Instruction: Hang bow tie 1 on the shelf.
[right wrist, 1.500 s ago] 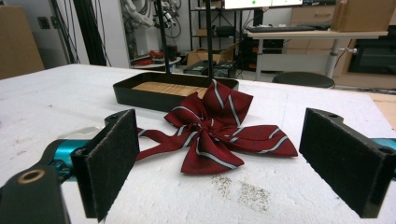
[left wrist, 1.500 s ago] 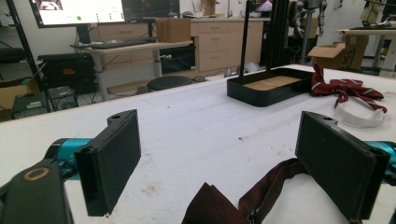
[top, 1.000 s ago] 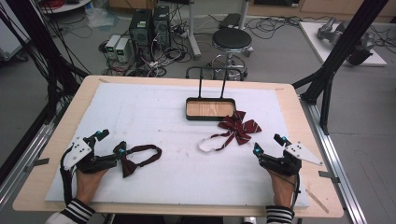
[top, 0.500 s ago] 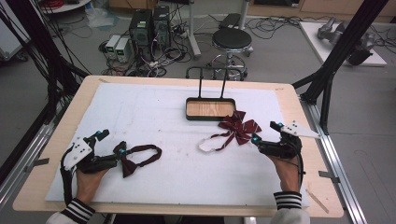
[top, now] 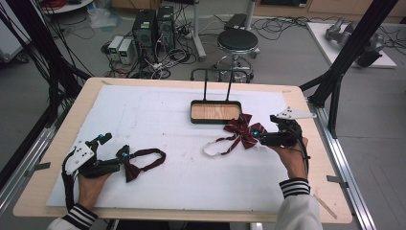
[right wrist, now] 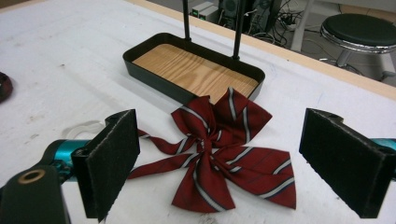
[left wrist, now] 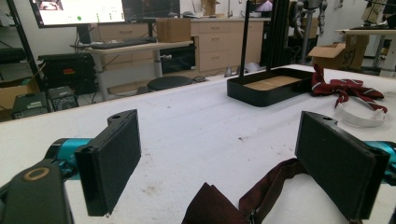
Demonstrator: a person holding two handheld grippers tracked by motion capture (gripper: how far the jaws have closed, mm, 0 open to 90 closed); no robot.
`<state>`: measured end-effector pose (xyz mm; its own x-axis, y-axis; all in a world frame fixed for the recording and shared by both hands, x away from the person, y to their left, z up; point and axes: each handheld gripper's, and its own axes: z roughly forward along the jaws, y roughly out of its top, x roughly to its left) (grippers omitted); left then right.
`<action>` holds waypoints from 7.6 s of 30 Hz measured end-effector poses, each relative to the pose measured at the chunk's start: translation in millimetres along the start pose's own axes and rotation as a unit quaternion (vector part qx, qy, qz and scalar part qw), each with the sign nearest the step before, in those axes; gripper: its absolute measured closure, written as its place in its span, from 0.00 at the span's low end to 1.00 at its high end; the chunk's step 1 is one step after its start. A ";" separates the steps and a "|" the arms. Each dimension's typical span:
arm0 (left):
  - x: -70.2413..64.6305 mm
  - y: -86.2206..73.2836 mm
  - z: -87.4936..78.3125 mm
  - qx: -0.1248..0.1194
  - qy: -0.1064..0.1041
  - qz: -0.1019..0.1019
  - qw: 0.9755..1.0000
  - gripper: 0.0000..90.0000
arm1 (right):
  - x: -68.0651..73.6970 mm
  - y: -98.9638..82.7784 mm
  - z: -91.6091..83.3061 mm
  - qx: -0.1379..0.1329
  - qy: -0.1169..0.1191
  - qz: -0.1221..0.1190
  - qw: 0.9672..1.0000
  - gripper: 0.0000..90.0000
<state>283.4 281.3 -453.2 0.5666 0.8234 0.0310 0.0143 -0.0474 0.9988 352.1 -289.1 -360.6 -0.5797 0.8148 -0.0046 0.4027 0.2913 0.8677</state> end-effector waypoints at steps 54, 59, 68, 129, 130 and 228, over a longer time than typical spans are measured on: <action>1.2 0.0 -0.1 0.000 -0.001 -0.005 1.000 0.17 | 0.7 10.4 109.3 0.261 -0.001 -0.056 0.964 0.50; 1.2 0.0 0.0 -0.001 -0.001 -0.005 1.000 0.17 | 0.8 8.2 114.0 0.272 0.011 -0.051 0.961 0.57; 1.3 -0.1 -0.1 0.000 -0.001 -0.006 1.000 0.17 | -0.6 5.0 117.7 0.287 0.025 -0.045 0.957 0.70; 1.9 -0.2 -0.2 0.000 0.000 -0.011 1.000 0.17 | -4.3 36.3 46.7 -0.017 0.006 -0.037 0.999 0.84; 1.9 -0.1 -0.2 0.000 0.000 -0.011 1.000 0.17 | -4.6 36.5 45.5 -0.021 0.006 -0.038 0.999 0.84; 1.5 -0.2 -0.1 -0.001 0.003 -0.010 1.000 0.17 | -37.1 90.3 56.6 -0.114 -0.067 -0.038 0.991 0.83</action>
<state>284.1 282.6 -453.3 0.5610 0.8277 0.0108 0.0241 -0.0294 0.9993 450.1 -264.7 -310.2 -0.4974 0.8583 -0.1264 0.1829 0.2462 0.9518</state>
